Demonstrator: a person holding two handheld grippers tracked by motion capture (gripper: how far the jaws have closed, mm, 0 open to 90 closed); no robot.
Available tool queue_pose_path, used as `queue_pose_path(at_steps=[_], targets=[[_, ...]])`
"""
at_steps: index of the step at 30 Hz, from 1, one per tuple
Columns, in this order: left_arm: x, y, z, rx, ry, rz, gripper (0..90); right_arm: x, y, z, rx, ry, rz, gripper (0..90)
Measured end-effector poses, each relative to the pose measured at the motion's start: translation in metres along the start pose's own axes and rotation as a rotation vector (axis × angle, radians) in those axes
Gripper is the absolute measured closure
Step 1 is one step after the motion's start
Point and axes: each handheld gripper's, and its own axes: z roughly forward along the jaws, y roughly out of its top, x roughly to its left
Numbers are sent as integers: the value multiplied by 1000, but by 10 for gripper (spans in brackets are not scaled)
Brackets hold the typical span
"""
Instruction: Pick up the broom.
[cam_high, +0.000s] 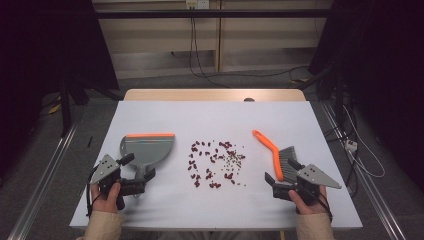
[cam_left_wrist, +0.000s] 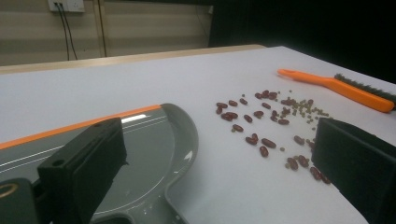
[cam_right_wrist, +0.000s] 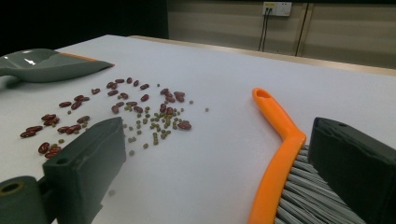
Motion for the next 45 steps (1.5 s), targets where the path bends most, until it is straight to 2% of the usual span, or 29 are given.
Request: queue_pose_path(at_steps=[9,11,12,15,16,17,18,19,20,21,22,23,24,27,28,30,31,32,33,34,36,37,38,39,40,45], targets=[[1,0,1,-2,-2,3,29,-1,1,2,8,8,2,41],[1,1,1,-3,-1,4,29,-1,3,3,18,22,1,43],[1,1,1,-2,-5,7,29,-3,7,4,25,35,-27,57],[0,1,2,-1,-7,2,29,-7,15,6,28,12,-37,66],[0,1,3,-1,-8,4,29,-13,23,11,55,3,-6,62],[-1,1,3,0,-9,5,29,-13,23,11,55,3,-6,62],[-1,1,3,0,-10,5,29,-19,30,16,86,-27,21,82],[-1,1,3,0,-10,5,29,-19,30,16,86,-27,21,82],[0,1,3,0,-8,8,29,-25,36,23,139,-46,28,109],[0,1,3,0,-8,8,29,-25,36,23,139,-46,28,109],[1,1,2,1,-5,7,29,-33,40,32,182,-54,63,117],[1,1,2,1,-5,7,29,-33,40,32,182,-54,63,117],[1,1,1,-1,-2,8,29,-39,44,40,216,-67,83,125],[2,1,1,-1,-1,6,29,-44,48,47,238,-83,92,131],[2,0,1,1,-1,9,29,-48,50,54,279,-92,95,139],[2,0,1,2,-1,8,29,-51,51,62,326,-94,105,188],[2,0,1,2,-1,8,29,-51,51,62,326,-94,105,188],[2,0,1,1,1,5,29,-56,50,69,373,-102,112,258],[3,0,0,2,-1,7,29,-56,50,69,373,-102,112,258],[3,0,0,1,-1,2,29,-60,50,76,423,-115,118,335],[3,0,0,0,-2,3,29,-64,49,83,449,-100,126,415],[3,0,0,0,-2,3,29,-64,49,83,449,-100,126,415],[3,0,1,2,-4,2,29,-65,49,90,485,-99,126,455],[3,0,1,2,-4,2,29,-65,49,90,485,-99,126,455],[3,0,1,2,-6,1,29,-65,49,96,525,-103,120,487],[4,-1,1,3,-5,-2,29,-67,49,101,550,-121,117,551]])
